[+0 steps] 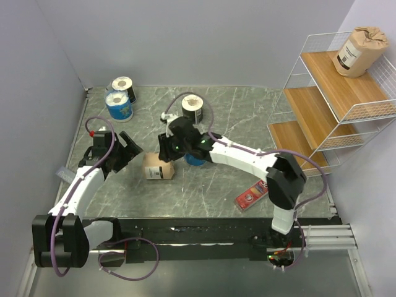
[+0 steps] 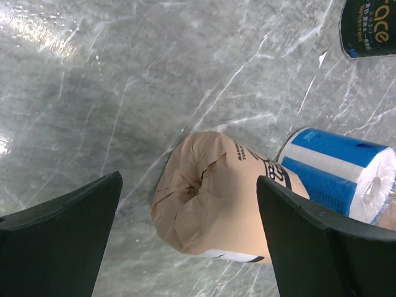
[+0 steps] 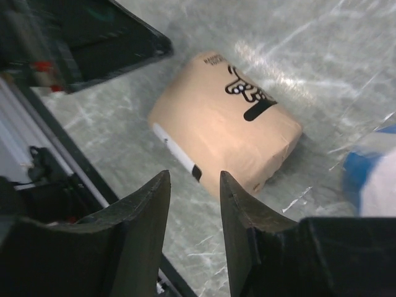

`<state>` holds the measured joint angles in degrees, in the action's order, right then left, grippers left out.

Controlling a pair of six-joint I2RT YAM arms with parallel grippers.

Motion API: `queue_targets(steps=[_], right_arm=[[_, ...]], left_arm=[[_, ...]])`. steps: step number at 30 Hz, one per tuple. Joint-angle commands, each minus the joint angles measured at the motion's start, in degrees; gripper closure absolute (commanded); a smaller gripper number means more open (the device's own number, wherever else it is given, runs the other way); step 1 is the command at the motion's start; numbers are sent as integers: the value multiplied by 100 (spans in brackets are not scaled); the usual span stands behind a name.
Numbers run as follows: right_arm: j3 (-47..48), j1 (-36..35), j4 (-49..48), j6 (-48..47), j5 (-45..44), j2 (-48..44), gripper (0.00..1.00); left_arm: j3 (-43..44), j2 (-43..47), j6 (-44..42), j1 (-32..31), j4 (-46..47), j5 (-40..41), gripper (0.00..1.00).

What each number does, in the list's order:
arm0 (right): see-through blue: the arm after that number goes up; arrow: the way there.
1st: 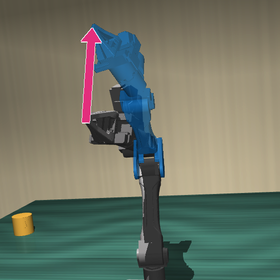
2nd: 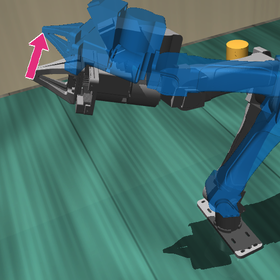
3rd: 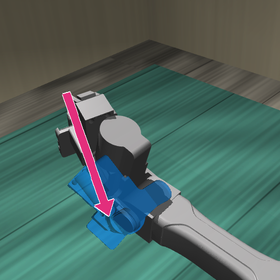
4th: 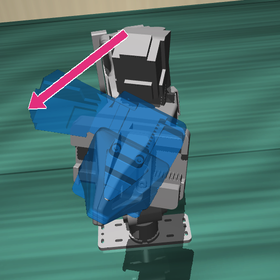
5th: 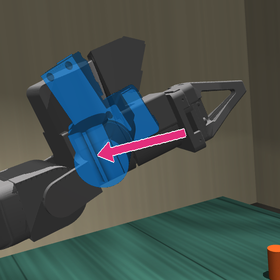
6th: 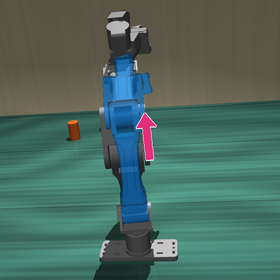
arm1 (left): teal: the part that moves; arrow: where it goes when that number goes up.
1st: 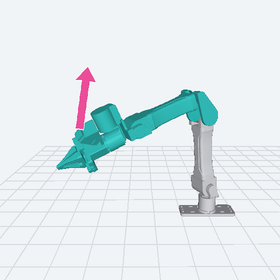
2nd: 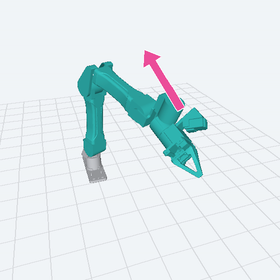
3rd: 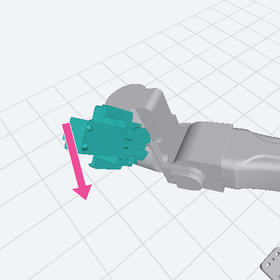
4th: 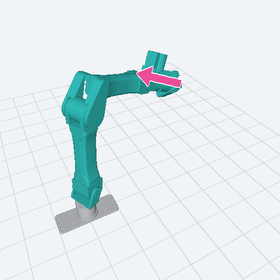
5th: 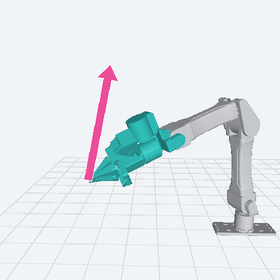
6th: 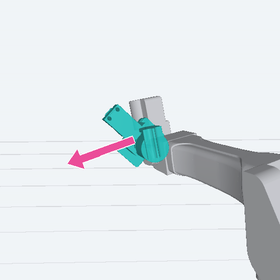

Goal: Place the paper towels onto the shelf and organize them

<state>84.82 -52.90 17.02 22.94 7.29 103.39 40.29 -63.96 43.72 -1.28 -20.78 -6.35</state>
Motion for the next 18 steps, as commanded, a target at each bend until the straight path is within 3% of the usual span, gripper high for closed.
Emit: queue_targets(steps=[1,18], right_arm=[[220,-88,-75,18,-333,225,57],[-1458,-97,-261,184,-1493,14,64]], left_arm=[[-13,165,-39,58,126,-191,3],[541,112,-400,58,-260,450,4]])
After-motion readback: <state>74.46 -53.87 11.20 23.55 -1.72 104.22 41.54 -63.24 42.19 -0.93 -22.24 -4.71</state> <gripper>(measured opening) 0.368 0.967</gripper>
